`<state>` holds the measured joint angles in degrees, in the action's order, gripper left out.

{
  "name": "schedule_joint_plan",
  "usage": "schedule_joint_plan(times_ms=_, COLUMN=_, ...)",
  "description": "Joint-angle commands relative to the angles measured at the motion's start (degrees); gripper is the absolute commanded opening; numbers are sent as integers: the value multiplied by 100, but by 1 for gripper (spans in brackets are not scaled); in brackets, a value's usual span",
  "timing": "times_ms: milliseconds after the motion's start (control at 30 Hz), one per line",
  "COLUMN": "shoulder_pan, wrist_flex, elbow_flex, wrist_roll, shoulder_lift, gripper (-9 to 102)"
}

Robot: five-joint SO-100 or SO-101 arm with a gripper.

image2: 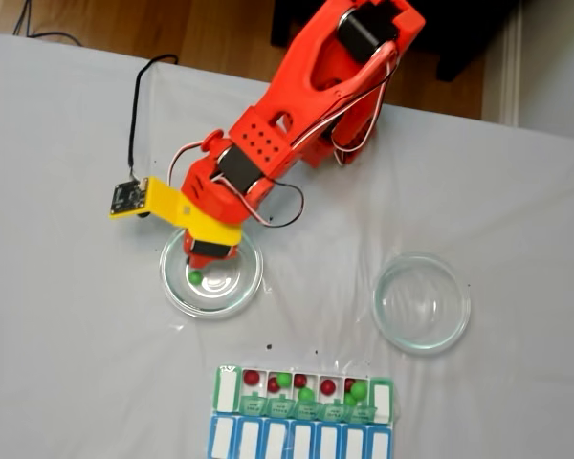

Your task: Sort medicines into box.

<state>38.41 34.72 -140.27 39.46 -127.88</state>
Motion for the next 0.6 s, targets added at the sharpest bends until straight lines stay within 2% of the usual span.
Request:
schedule_joint_plan(times_ms=0, shoulder_pan=-18, wrist_flex=79, elbow_flex=62, wrist_roll=26, shoulder_lift=-457, gripper=1)
schedule_joint_plan(times_ms=233, shoulder_pan=-62, wrist_flex=-123, elbow_flex=70, wrist_roll=62, shoulder_lift=-229, gripper=3)
schedule_joint_plan(times_ms=400, shoulder_pan=-158, wrist_flex=-79, elbow_flex=62, wrist_roll=123, shoulder_lift=-299, gripper=8)
schedule_joint_plan(times_ms=567, shoulder_pan=-343, wrist_flex=501, elbow_flex=290, wrist_roll=229, shoulder_lift=-281, gripper=11)
